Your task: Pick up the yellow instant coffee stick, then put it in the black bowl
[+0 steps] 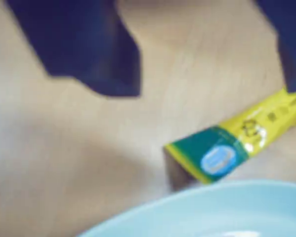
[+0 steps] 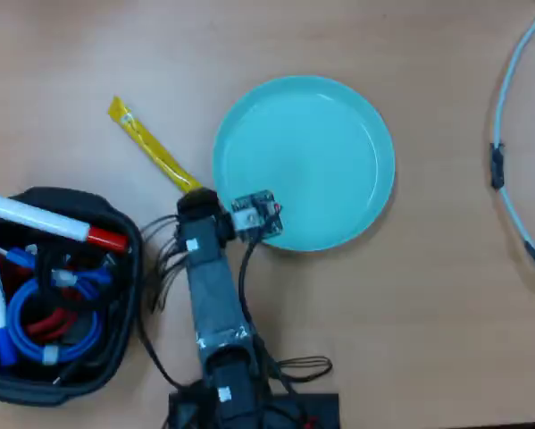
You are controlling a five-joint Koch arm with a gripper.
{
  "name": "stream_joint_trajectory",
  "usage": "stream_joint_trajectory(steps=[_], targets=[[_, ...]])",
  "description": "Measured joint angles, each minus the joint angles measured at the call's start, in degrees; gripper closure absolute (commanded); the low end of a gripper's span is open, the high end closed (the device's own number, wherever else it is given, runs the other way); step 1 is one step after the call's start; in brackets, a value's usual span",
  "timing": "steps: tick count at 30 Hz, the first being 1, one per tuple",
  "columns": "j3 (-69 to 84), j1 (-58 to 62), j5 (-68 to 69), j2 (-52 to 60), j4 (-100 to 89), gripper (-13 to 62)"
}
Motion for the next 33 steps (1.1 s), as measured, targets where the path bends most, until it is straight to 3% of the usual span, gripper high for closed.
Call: stream_joint_trajectory(steps=[12, 23, 33], targets=[[-45.09, -5.45, 15.29, -18.72, 26.28, 19.0], [-56.43, -10.55, 47.99, -33.31, 26.89, 19.0], [-72.25, -10.63, 52.12, -50.01, 26.98, 18.9]])
